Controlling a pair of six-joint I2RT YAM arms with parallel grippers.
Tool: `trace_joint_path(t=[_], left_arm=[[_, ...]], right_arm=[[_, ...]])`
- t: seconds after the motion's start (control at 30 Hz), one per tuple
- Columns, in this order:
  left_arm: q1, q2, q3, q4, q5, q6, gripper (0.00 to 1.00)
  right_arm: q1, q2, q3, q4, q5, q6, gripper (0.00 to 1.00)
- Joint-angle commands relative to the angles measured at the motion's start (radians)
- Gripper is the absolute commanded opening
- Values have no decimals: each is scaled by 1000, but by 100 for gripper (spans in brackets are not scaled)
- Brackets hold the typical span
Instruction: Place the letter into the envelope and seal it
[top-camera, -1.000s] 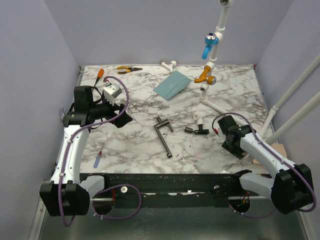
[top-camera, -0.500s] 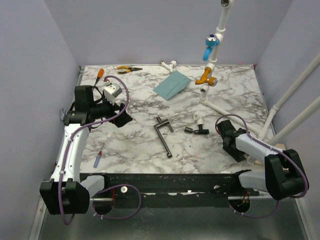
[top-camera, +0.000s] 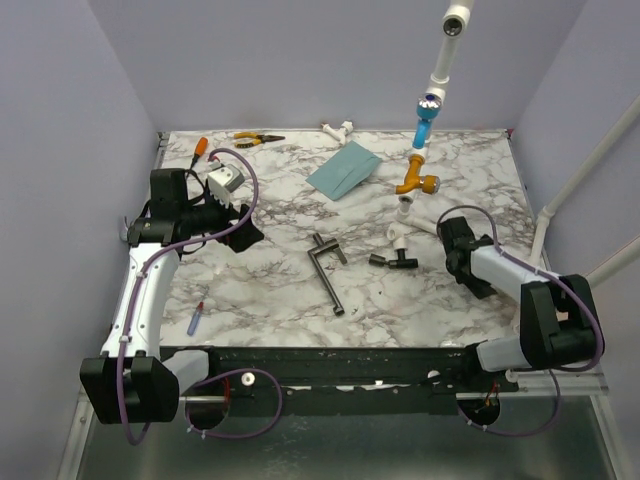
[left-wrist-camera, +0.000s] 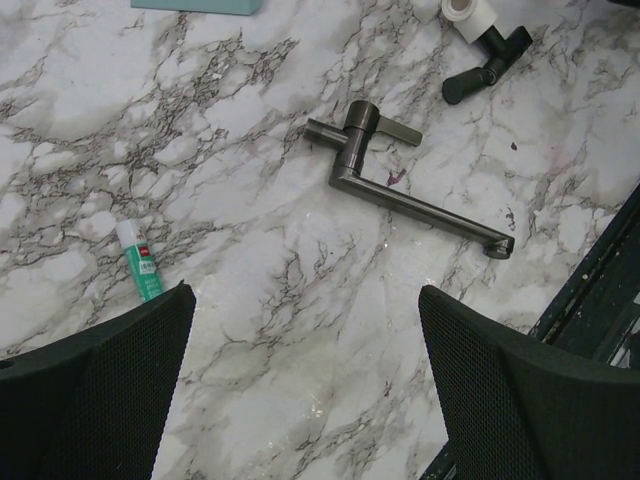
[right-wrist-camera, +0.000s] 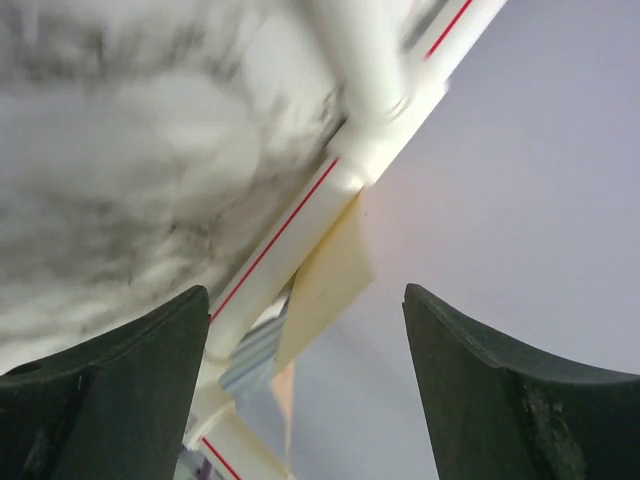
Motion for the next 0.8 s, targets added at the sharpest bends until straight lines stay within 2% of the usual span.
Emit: trace_joint_path(t=[0.0,0.2,0.5,0.77], left_arm=[[-5,3,30,-25,-5,20,92],[-5,7,31,-27,-2,22,92],[-4,5,34,-31,-1,21,92],[-4,-6,37,-37,-7,17,92]], right_arm=[[-2,94,142,-63,-56,111,79],[-3,116,153,-68,-25,142,79],[-5,-74,-110,-15,201,-49,81],[-27,-28,-11,-112,114,39,72]])
